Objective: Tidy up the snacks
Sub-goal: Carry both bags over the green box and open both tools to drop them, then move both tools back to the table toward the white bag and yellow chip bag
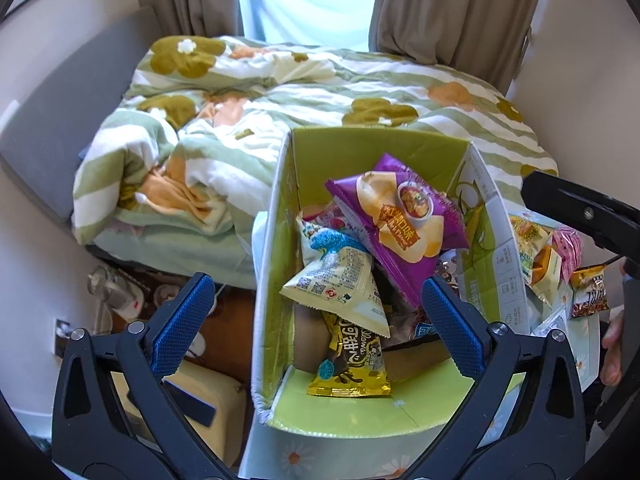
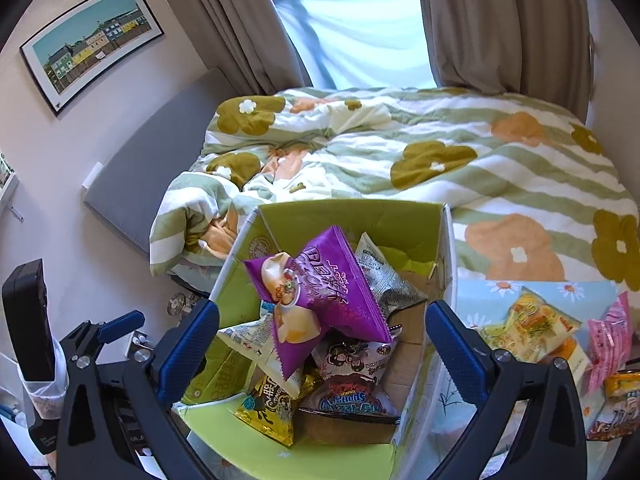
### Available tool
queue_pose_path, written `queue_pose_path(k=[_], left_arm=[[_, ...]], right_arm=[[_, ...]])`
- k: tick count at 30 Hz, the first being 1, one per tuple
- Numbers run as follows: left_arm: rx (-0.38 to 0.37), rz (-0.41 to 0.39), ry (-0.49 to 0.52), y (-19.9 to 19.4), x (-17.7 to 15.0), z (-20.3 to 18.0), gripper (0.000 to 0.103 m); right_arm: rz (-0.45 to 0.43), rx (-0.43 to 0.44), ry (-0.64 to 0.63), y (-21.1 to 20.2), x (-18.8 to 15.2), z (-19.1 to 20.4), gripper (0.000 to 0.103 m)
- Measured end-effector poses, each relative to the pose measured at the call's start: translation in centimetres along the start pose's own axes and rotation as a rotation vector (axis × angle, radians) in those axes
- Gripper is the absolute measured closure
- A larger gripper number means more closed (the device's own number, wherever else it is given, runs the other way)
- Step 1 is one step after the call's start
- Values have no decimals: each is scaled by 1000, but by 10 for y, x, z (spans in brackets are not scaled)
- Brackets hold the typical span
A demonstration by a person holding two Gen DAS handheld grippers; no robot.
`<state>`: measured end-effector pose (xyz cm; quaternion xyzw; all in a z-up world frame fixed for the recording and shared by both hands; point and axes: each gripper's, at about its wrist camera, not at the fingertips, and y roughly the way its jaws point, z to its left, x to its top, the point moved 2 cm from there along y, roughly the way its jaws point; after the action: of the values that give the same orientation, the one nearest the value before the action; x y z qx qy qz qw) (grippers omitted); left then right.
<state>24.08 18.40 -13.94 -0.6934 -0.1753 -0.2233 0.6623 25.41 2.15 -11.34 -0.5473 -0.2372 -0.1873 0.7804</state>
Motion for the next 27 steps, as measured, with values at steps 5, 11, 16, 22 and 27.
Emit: queue_pose_path(k=[5,11,16,22,27], left_arm=[[-3,-44,15,-25,4,-6,0],[-43,-58,22,-49,4,-24,0],[-45,-78,59,-64,-3,-58,0],[-67,-90,46,-78,-19,-108,0],[-86,-73,32,-81,-36,-155,0]], right_arm=[[-34,-11,-19,-29,-5,7,0],[-99,-21,2,-67,-14,-1,0],[-141,-87,-16,-102,-25,-18,0],[-186,-164,-52,-146,-40,-53,0],[-191,-238,-59,-176,-57,-101,0]])
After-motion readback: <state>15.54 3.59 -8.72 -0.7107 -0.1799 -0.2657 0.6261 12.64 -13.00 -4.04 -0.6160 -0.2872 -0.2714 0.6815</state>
